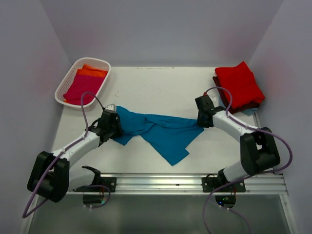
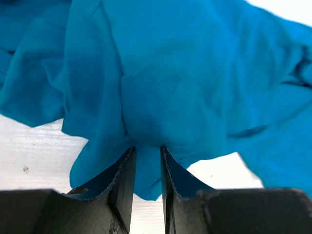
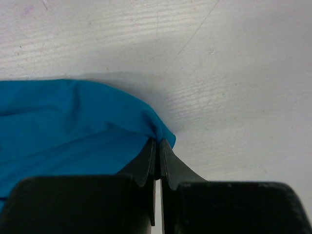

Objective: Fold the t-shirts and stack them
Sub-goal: Flatten out the tshirt

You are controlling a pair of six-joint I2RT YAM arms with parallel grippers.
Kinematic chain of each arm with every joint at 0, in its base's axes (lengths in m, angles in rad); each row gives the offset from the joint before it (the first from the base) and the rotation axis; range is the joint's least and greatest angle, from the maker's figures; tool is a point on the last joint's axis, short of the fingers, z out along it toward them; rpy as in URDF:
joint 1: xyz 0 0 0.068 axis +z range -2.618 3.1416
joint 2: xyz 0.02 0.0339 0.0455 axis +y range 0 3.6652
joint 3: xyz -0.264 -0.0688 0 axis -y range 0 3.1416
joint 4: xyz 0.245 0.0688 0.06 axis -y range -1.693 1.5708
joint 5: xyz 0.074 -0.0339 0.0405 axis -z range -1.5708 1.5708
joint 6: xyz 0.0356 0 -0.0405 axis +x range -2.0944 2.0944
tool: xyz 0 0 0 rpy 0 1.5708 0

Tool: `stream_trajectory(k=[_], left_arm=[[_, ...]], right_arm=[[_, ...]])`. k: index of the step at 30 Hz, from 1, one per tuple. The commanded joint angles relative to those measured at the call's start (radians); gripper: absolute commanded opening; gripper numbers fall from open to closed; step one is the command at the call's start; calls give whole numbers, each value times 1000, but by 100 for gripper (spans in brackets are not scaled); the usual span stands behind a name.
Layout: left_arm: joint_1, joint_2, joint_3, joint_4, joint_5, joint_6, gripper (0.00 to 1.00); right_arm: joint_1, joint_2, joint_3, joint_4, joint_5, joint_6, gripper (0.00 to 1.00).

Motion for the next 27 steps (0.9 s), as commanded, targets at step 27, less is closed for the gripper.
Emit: stream_trajectory(k=[27], left_arm=[[-4,50,-64,227,-15,-8,28]], right_arm=[[3,-40,-8,9,-2,-4,0]])
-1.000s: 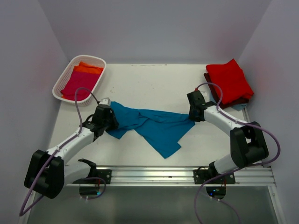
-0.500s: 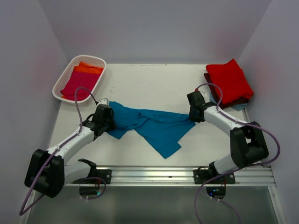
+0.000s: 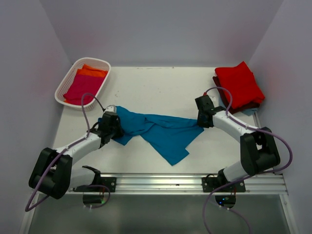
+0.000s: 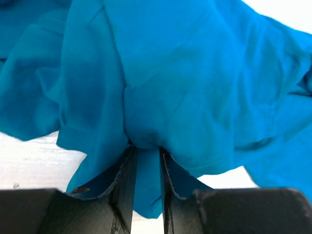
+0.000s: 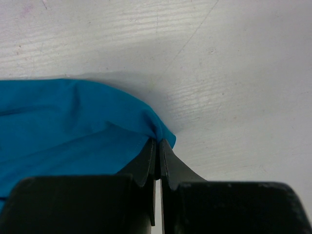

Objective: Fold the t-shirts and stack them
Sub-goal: Flatten out the tshirt

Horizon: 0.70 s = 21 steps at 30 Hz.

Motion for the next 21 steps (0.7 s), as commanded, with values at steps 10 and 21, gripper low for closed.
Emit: stream_trajectory(k=[10,21], left_arm=[[-4,2,-43,213,-31,-14,28],[-4,-58,-23,162,-17,-18,0]], right_arm=[[4,-38,-5,16,-7,-4,0],[4,-30,-6,20,-10,-4,0]])
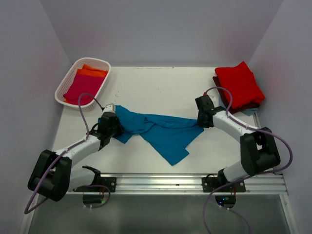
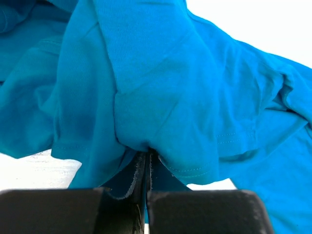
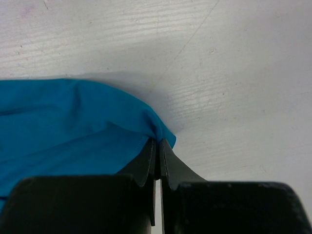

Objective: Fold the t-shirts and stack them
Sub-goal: Flatten out the tshirt

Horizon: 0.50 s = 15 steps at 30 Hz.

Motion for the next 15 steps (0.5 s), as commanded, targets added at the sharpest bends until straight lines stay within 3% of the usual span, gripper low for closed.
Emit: stream_trajectory(k=[1,15], left_arm=[[-6,-67,20,10,-14,-14,0],[-53,-246,233,-399,6,-69,0]], right_arm=[[4,-26,-6,18,-9,-3,0],[3,-20,-5,20,-7,-2,0]])
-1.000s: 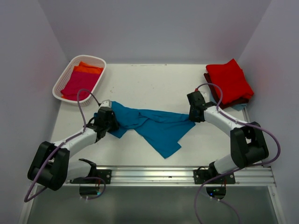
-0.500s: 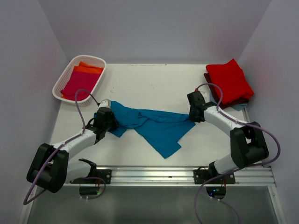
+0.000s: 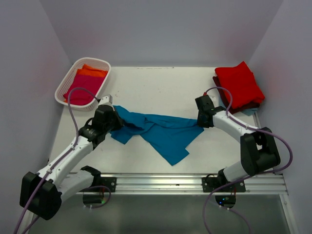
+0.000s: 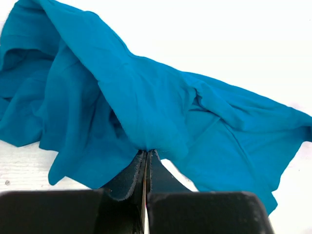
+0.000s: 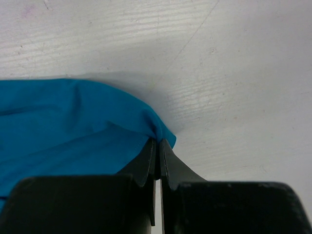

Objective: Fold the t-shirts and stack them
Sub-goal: Flatten out the tshirt

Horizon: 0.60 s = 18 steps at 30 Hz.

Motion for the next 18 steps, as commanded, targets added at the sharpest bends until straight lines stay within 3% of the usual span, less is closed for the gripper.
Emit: stream_trajectory(k=[1,9,18], left_arm=[[-8,-29,46,-112,-15,-17,0],[-8,-55,127,-150,-138,3,0],[-8,-61,293,-201,-204,53,0]], right_arm=[[3,-23,-6,21,-5,-2,0],[3,-75,-17,12,34,8,0],[3,-238,-5,-48,72,-8,0]])
